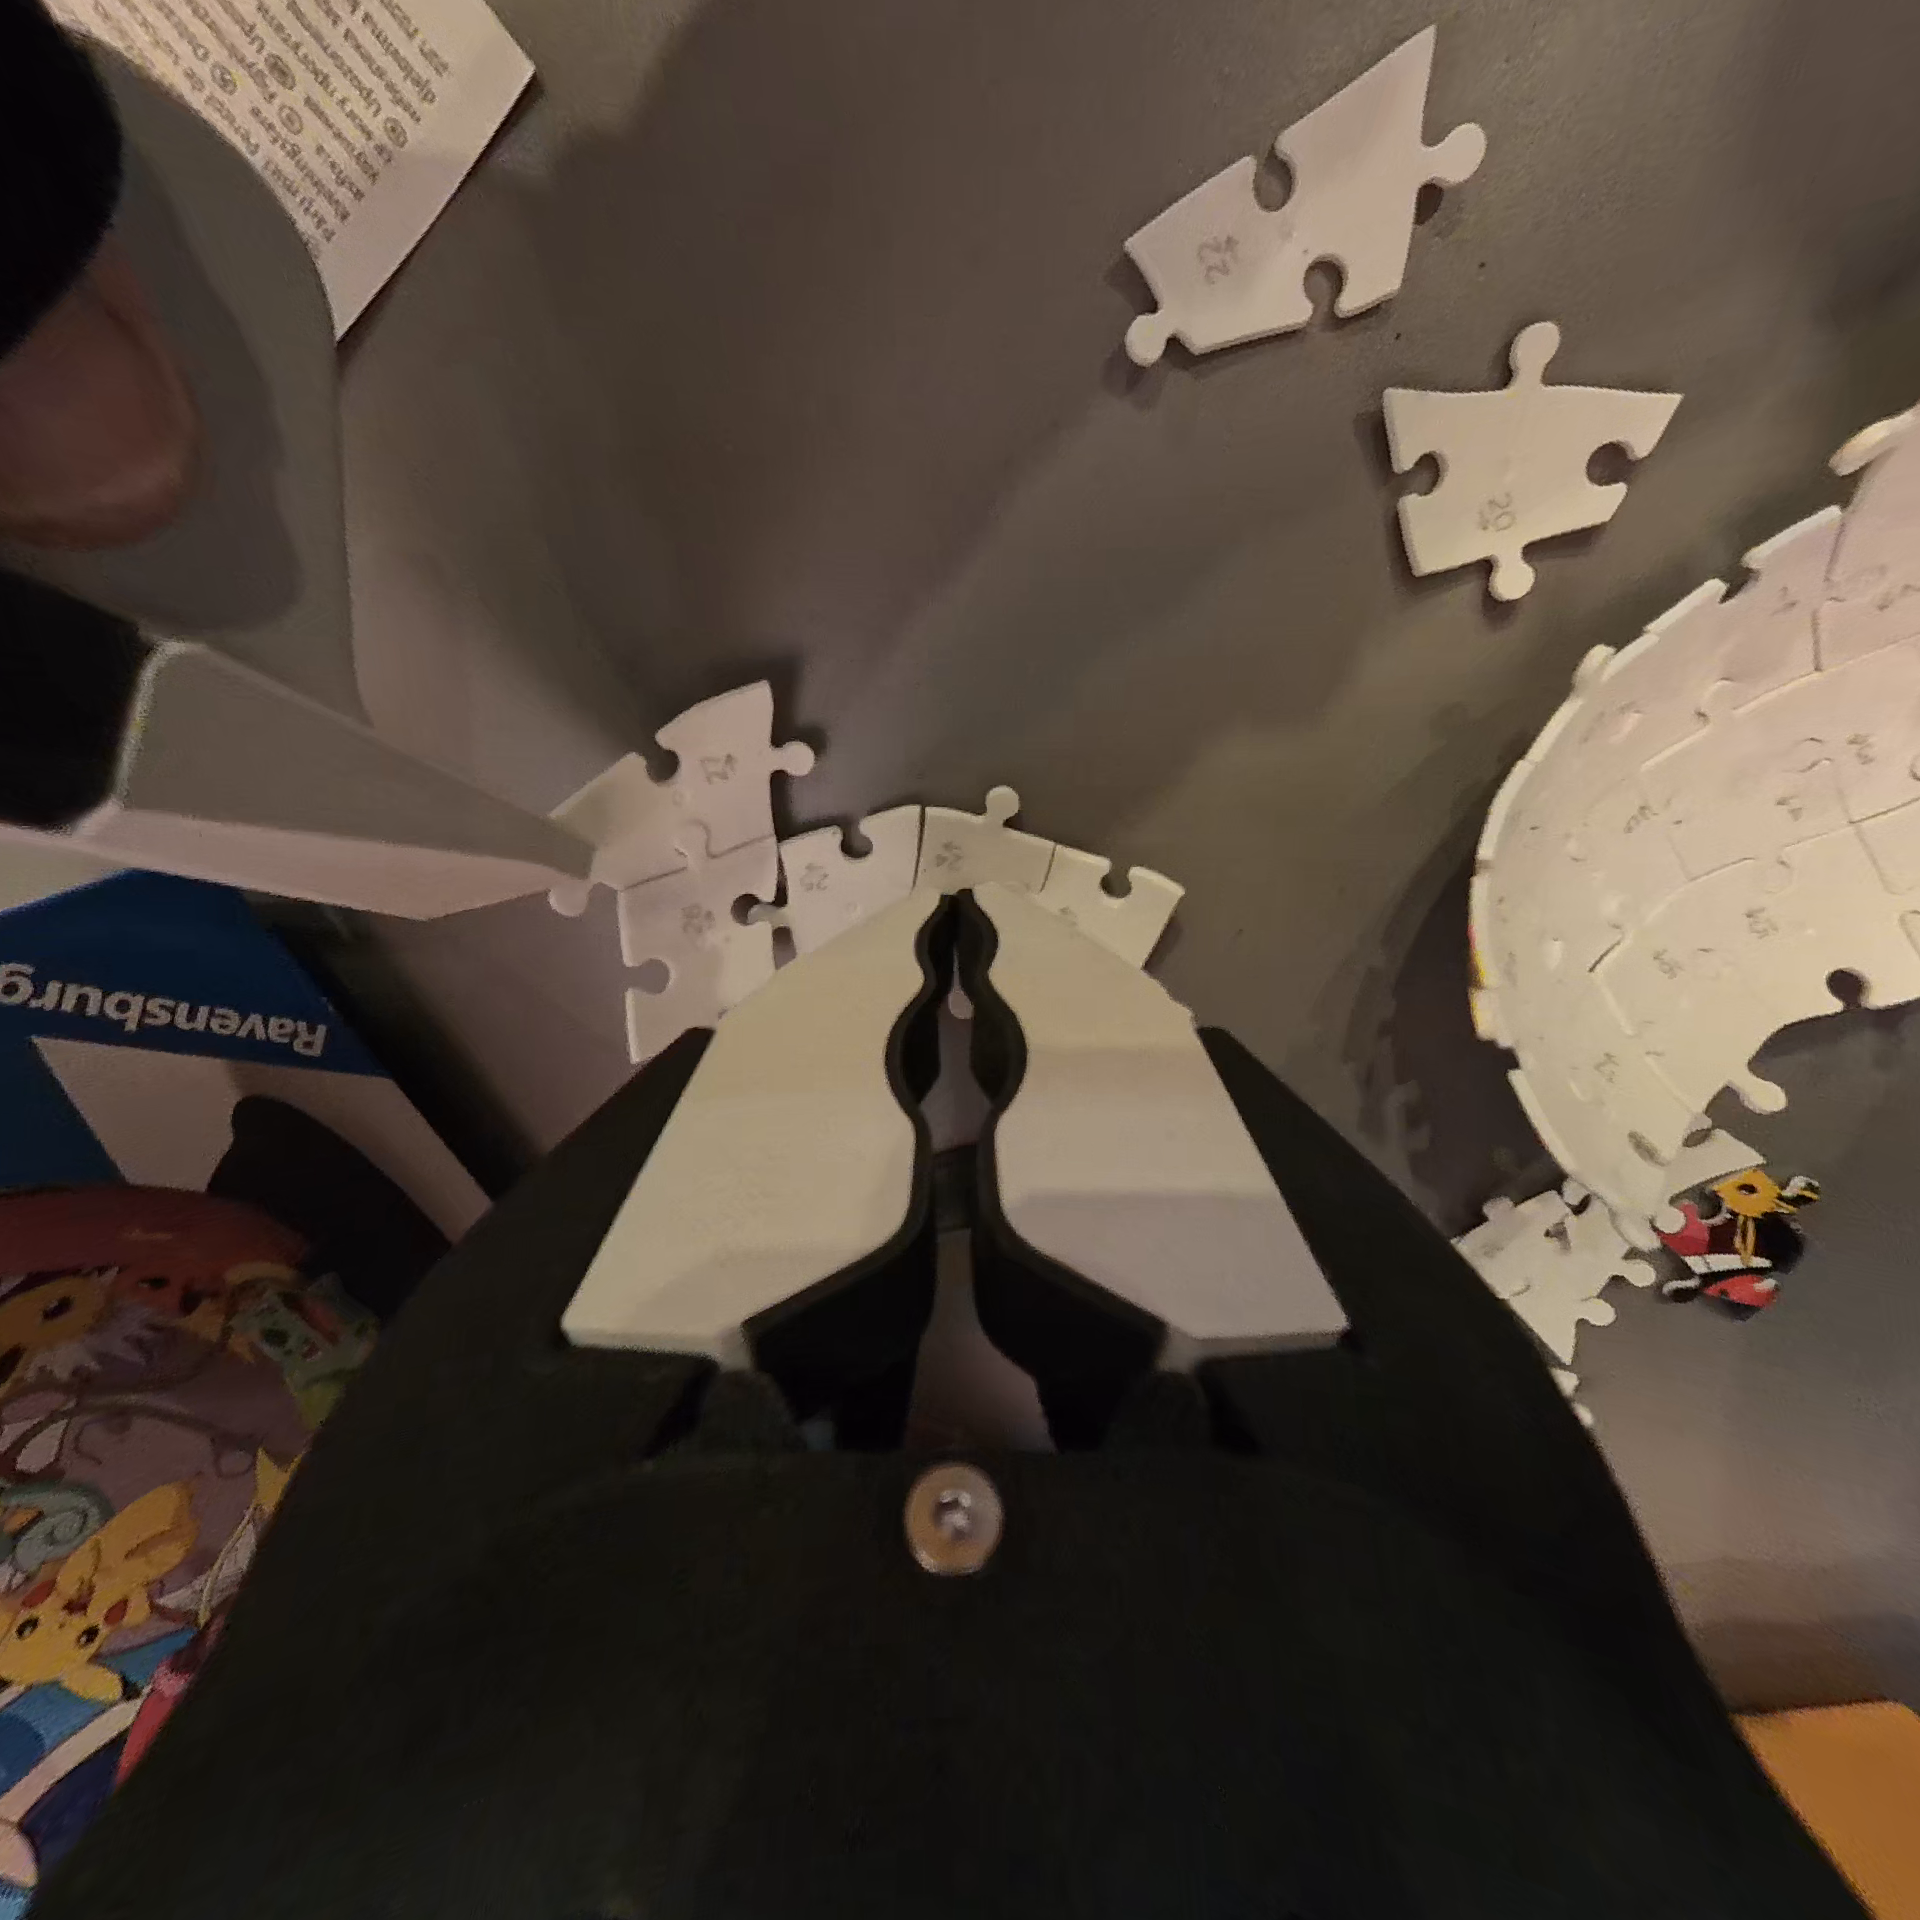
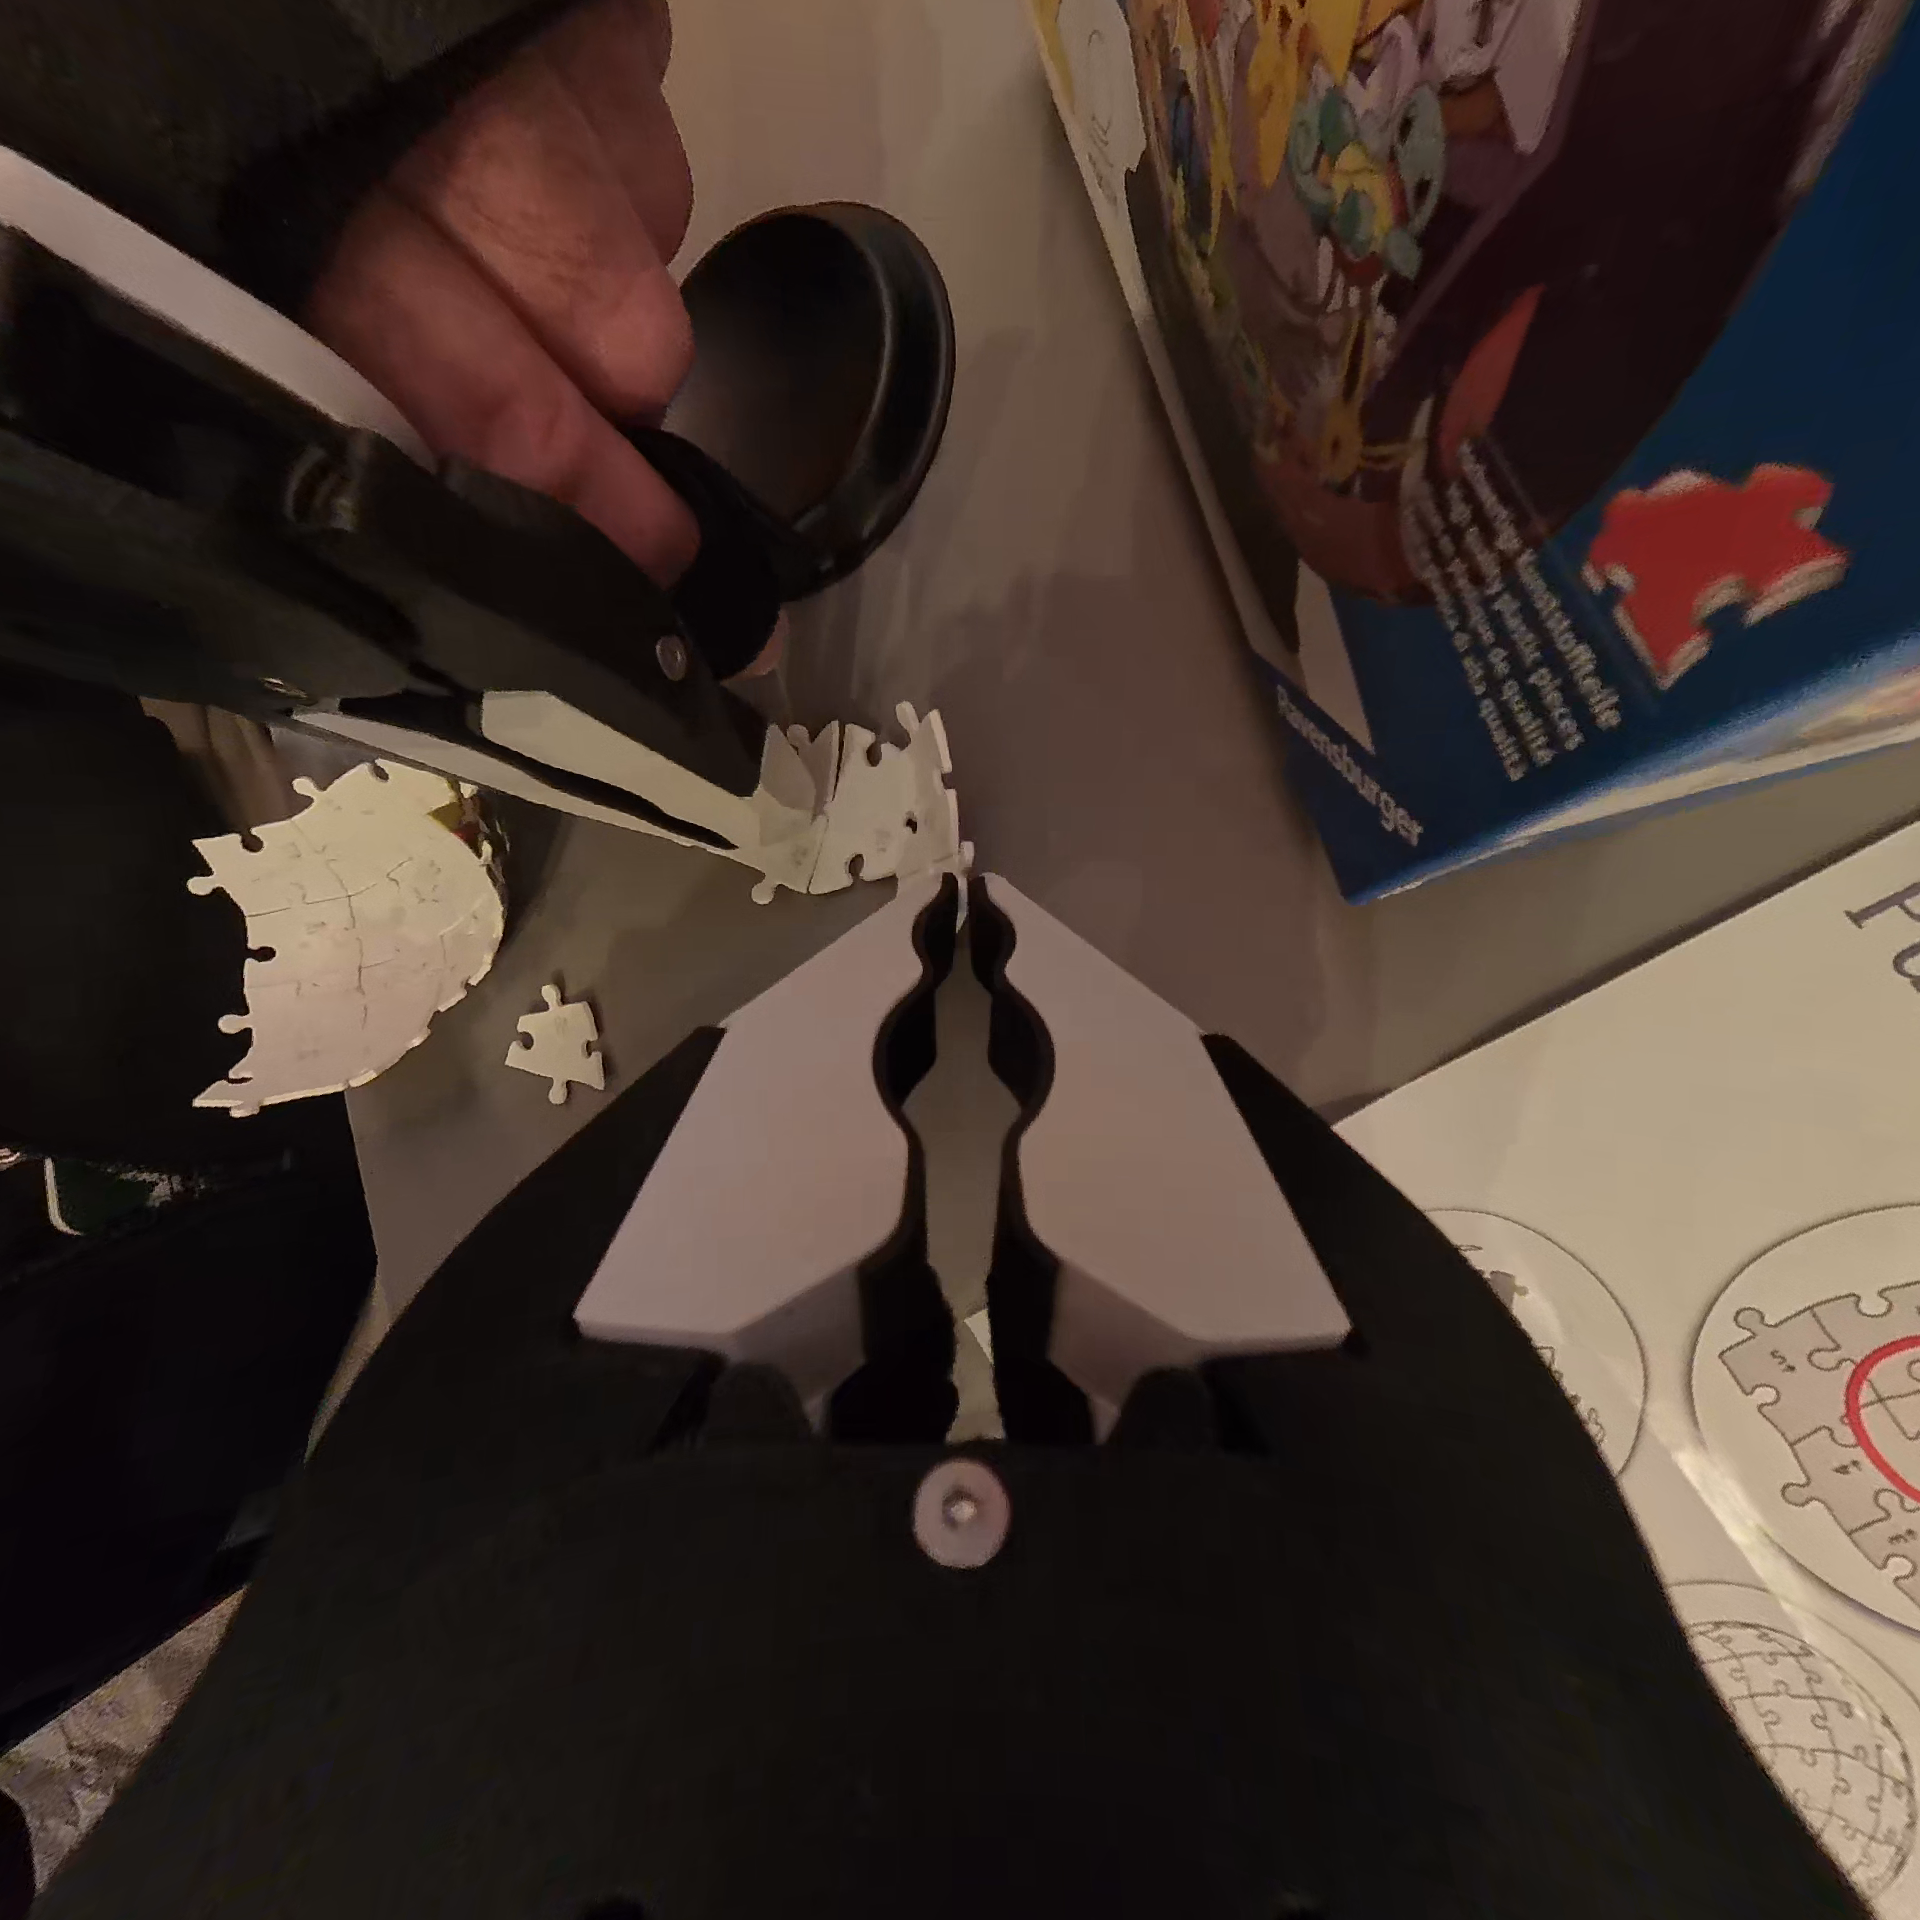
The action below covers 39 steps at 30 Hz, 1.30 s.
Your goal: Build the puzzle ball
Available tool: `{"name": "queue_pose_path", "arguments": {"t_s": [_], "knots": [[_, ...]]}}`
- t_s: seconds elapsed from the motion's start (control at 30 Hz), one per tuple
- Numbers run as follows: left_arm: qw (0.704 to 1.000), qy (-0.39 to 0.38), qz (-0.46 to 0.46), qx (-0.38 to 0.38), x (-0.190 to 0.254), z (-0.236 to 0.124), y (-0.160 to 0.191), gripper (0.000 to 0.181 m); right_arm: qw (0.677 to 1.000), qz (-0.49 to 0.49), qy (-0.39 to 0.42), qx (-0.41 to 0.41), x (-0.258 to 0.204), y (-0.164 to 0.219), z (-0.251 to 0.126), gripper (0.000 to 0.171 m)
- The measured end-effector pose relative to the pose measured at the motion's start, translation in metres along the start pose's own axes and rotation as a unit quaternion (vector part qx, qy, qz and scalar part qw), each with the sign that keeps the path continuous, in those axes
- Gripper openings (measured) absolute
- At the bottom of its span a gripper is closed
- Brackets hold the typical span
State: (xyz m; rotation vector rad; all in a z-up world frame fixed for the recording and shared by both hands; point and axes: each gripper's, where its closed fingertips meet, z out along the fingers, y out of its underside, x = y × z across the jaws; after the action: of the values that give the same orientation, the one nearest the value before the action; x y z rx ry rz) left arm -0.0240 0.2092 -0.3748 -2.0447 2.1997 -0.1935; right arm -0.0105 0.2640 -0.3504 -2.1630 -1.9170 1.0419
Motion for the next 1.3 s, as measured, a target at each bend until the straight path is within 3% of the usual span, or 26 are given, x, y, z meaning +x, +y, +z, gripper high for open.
{"name": "queue_pose_path", "arguments": {"t_s": [0.23, 0.8, 1.03, 1.3], "knots": [[0.998, -0.027, -0.039, 0.032, -0.008, -0.011, 0.003, 0.000, 1.000, 0.005, -0.003, -0.007, 0.001, 0.002, 0.005, 0.001], [0.999, -0.018, -0.039, -0.002, -0.009, -0.002, 0.013, 0.000, 0.998, 0.042, -0.015, -0.032, 0.000, 0.003, 0.013, 0.001], [0.996, -0.053, -0.068, 0.040, -0.026, -0.011, 0.009, 0.000, 0.998, 0.045, -0.012, -0.030, 0.002, 0.005, 0.014, 0.001], [0.996, -0.029, -0.082, 0.025, -0.028, 0.000, 0.010, 0.000, 0.998, 0.047, -0.011, -0.027, 0.003, 0.005, 0.015, 0.002]]}}
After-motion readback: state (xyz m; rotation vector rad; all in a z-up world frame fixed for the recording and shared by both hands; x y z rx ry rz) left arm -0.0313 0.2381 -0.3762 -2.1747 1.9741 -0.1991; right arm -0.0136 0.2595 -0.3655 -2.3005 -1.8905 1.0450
